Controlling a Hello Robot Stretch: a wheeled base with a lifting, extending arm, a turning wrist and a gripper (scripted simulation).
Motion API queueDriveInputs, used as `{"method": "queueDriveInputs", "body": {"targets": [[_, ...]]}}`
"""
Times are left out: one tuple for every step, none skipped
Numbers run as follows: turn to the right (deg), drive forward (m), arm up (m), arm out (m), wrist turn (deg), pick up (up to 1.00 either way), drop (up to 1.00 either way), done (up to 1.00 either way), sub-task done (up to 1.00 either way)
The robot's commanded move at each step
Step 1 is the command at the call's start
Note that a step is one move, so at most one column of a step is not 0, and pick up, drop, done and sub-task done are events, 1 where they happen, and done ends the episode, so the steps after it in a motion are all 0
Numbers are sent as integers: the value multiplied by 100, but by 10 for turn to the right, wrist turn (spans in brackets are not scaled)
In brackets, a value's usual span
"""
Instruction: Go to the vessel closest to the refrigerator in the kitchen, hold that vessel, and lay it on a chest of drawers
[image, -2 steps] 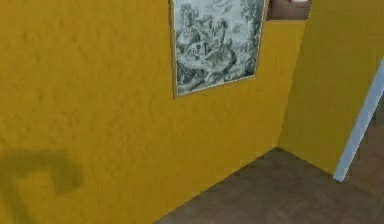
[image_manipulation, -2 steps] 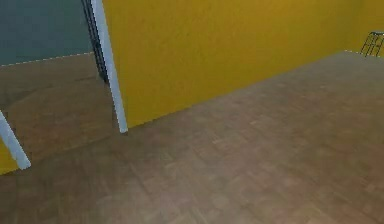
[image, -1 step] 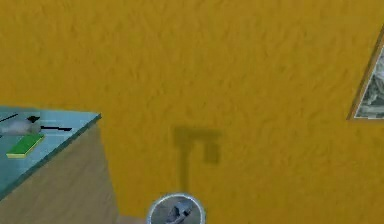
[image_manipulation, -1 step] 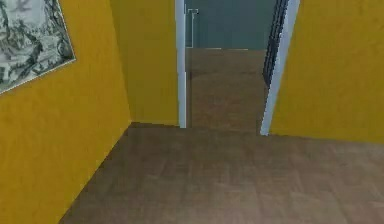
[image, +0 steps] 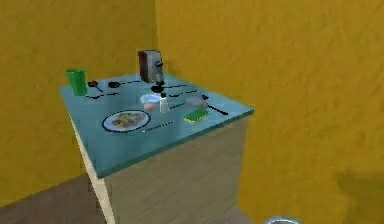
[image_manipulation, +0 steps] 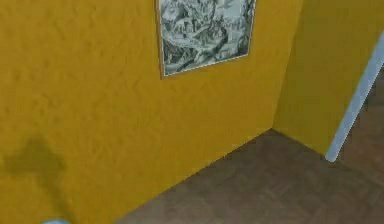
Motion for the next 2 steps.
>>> {"method": "queueDriveInputs", "body": {"targets": [[-450,0,0,0,0,0,0,0,0],[-450,0,0,0,0,0,0,0,0]]}}
